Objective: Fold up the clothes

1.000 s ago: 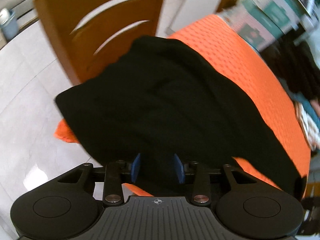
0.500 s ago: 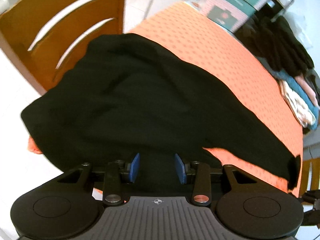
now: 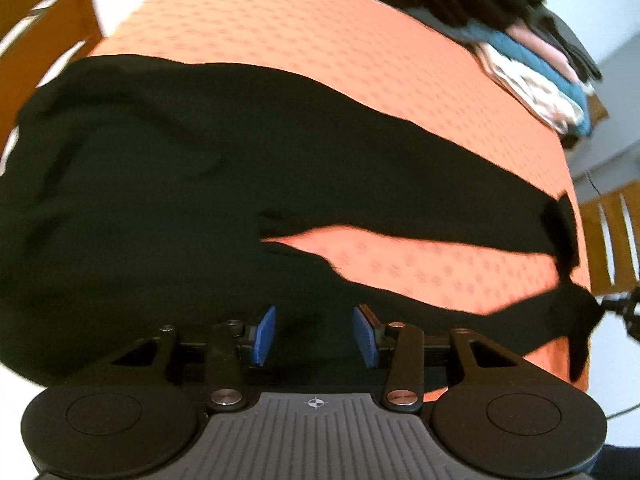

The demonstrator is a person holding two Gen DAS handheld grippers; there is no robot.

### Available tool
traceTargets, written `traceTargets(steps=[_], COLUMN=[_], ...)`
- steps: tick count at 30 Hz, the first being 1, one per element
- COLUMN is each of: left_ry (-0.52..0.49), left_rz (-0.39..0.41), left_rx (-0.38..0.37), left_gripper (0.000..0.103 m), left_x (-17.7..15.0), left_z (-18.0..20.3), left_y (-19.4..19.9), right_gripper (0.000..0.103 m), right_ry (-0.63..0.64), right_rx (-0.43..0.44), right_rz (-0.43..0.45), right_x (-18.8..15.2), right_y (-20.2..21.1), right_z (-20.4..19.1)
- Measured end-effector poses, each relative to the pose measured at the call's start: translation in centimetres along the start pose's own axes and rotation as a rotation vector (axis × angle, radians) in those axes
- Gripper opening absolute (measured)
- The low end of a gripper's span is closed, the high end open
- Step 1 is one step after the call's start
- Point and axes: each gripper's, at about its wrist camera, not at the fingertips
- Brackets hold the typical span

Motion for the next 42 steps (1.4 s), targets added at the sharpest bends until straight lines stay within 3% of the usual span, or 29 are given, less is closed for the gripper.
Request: traceTargets(steps=[3,7,11,15,20,24,28,32,36,37,39,42], left_ry=[-0.034,-0.081,-0.171,-0.287,-0.362,-0.422,-0.445,-0.456,-0.467,-0.47,-0.457,-0.438], left_rz=[-0.02,-0.04,-0.075,-0.119,-0.133,-0.144,-0.131,-0.111,-0.091,-0.086,-0.058,-0.017], left_rx=[-0.026,-0.055,-0.088,-0.118,-0.123,-0.127,-0.089,-0.038,0.013,0.025,0.023,0.02], left_gripper=[0.047,0.048,0.052,0.052,0.052,0.052,0.052,0.052,0.052,0.05,0.01,0.005], left_x=[0.1,0.1,-0.1,-0.6,-1.4,-2.1,-2.5,-2.9,-3.2,-3.3,-3.3,-3.4], left_z=[1.0,2.3,3.9,5.9,8.8,11.1,12.8,14.4,15.9,16.3,16.3,16.3], left_y=[-0.7,-1.3,-1.7,-2.1,-2.8,-3.3,-4.3,-5.4,-6.5,-6.8,-5.9,-4.7], right_gripper=[0.0,0.002,0.014,0.023,0.035,0.036,0.026,0.005,0.004,0.004,0.004,0.004], right_ry=[-0.033,-0.147,-0.341,-0.444,-0.441,-0.433,-0.395,-0.352,-0.295,-0.284,-0.266,-0.223], right_rx=[-0.02,0.027,0.131,0.144,0.17,0.197,0.211,0.222,0.207,0.192,0.16,0.074], right_rz=[-0.011,-0.043,-0.006,0.002,-0.013,0.021,0.061,0.066,0.057,0.056,0.058,0.079], right_x=[-1.1,-2.8,-4.9,-6.3,-6.7,-7.0,-7.1,-7.3,-7.5,-7.6,-7.6,-7.4], right_y=[0.6,-0.2,-1.0,-2.4,-4.4,-4.8,-4.6,-4.4,-3.7,-3.4,-2.7,-1.2], right_z=[0.8,1.3,2.0,2.0,1.5,1.1,1.0,1.5,2.4,2.8,3.7,5.1])
Point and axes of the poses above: each gripper's, at about its wrist camera, not at the fingertips, and y roughly against the way its jaws point, z to its right, x to its top, and after that the axes turned 3 degrees about z, right-handed
